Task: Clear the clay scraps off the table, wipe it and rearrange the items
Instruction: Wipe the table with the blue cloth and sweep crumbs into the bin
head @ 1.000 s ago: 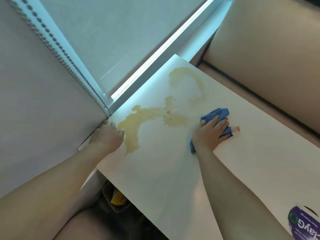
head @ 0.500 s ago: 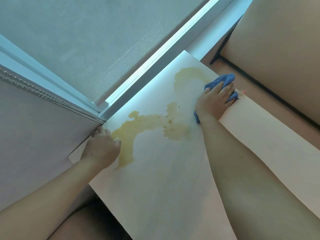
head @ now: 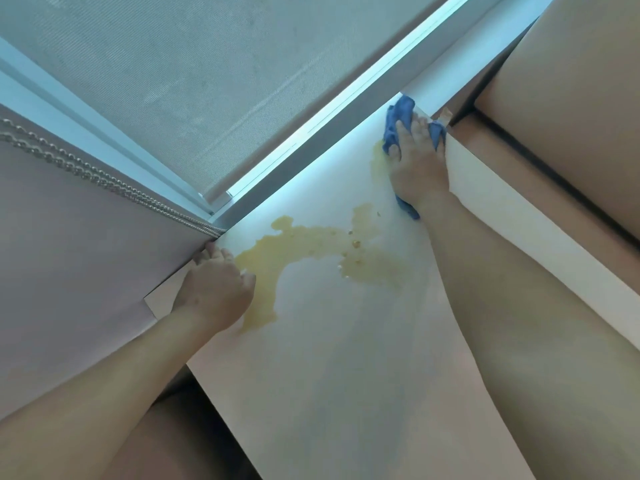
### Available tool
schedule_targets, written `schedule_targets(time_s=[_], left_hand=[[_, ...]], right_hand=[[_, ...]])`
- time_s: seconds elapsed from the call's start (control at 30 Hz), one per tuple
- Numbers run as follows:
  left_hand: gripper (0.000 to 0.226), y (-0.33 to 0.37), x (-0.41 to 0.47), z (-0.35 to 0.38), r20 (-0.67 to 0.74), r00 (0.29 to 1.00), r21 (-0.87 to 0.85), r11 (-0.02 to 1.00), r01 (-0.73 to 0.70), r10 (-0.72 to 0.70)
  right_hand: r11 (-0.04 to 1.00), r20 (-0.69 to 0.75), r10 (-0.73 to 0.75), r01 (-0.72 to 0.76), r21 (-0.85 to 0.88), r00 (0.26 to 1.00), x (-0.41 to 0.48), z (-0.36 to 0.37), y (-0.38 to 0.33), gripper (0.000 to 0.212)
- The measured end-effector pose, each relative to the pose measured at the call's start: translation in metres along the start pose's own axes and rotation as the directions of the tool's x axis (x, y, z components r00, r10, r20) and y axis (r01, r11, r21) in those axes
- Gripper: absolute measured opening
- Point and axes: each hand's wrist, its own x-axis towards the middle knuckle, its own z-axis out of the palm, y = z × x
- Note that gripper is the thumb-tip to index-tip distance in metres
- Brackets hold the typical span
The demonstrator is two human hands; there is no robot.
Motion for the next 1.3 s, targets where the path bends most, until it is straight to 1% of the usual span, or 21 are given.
schedule_targets(time_s=[0.07,0.1,0.17,0.23,0.27,0.33,0.4,0.43,0.5,0.57,0.63,0.73,0.83,0.97,1.07,1.2,1.27,1.3], left_hand=[[0.086,0.000,-0.001,-0.004,0.021,0.999,0.030,0.999,-0.035,0.034],[0.085,0.000,-0.002,-0.007,0.009,0.999,0.033,0.999,-0.041,0.041],[0.077,0.003,-0.005,-0.011,-0.015,1.000,0.021,1.000,-0.021,0.021],[0.061,0.004,-0.006,-0.013,-0.022,0.999,-0.039,0.999,0.024,-0.025],[0.058,0.004,-0.007,-0.013,-0.005,0.999,-0.089,0.995,0.051,-0.052],[0.062,-0.001,-0.009,-0.010,0.014,0.998,-0.183,0.981,0.060,-0.059],[0.059,-0.012,-0.010,-0.004,0.014,1.000,-0.294,0.956,0.028,-0.025],[0.056,-0.019,-0.012,-0.001,0.005,1.000,-0.380,0.925,0.005,-0.003],[0.047,-0.035,-0.020,0.007,-0.037,0.999,-0.560,0.827,-0.053,0.039],[0.039,-0.049,-0.032,0.018,-0.087,0.995,-0.670,0.737,-0.089,0.042],[0.036,-0.060,-0.046,0.033,-0.104,0.995,-0.692,0.718,-0.068,-0.006],[0.054,-0.069,-0.072,0.052,-0.105,0.992,-0.740,0.672,-0.028,-0.074],[0.050,-0.075,-0.093,0.063,-0.091,0.990,-0.784,0.620,-0.005,-0.106],[0.047,-0.086,-0.108,0.072,-0.037,0.980,-0.871,0.487,0.064,-0.195],[0.044,-0.098,-0.117,0.075,-0.003,0.975,-0.915,0.394,0.086,-0.221],[0.040,-0.112,-0.124,0.080,-0.004,0.973,-0.944,0.322,0.073,-0.230],[0.040,-0.117,-0.128,0.081,0.002,0.974,-0.947,0.314,0.074,-0.225],[0.041,-0.119,-0.130,0.082,0.002,0.975,-0.947,0.314,0.073,-0.220]], right_hand=[[0.998,0.022,-0.059,0.058,0.030,0.998,-0.004,0.003,-0.009,0.053],[0.996,0.032,-0.086,0.085,0.037,0.996,-0.008,0.005,-0.016,0.052],[0.989,0.051,-0.142,0.140,0.050,0.988,-0.021,0.012,-0.033,0.051],[0.978,0.040,-0.200,0.198,0.059,0.979,-0.039,0.021,-0.053,0.049],[0.974,0.035,-0.220,0.217,0.066,0.975,-0.048,0.025,-0.064,0.049],[0.969,0.045,-0.240,0.237,0.072,0.970,-0.066,0.034,-0.082,0.049],[0.964,0.052,-0.260,0.256,0.068,0.964,-0.084,0.042,-0.098,0.049],[0.960,0.055,-0.274,0.271,0.065,0.960,-0.094,0.045,-0.105,0.050],[0.950,0.069,-0.308,0.303,0.075,0.949,-0.114,0.051,-0.120,0.050],[0.937,0.088,-0.339,0.327,0.122,0.937,-0.137,0.057,-0.137,0.049],[0.923,0.096,-0.367,0.350,0.157,0.925,-0.161,0.062,-0.157,0.048],[0.905,0.108,-0.412,0.392,0.166,0.905,-0.197,0.068,-0.188,0.047],[0.898,0.159,-0.431,0.406,0.171,0.888,-0.230,0.068,-0.215,0.047],[0.891,0.221,-0.448,0.413,0.187,0.866,-0.268,0.070,-0.242,0.050],[0.874,0.261,-0.482,0.440,0.203,0.837,-0.292,0.077,-0.257,0.051],[0.848,0.241,-0.529,0.491,0.201,0.814,-0.327,0.089,-0.274,0.055],[0.812,0.239,-0.581,0.538,0.226,0.778,-0.340,0.093,-0.280,0.058],[0.785,0.240,-0.619,0.574,0.233,0.748,-0.345,0.096,-0.283,0.060]])
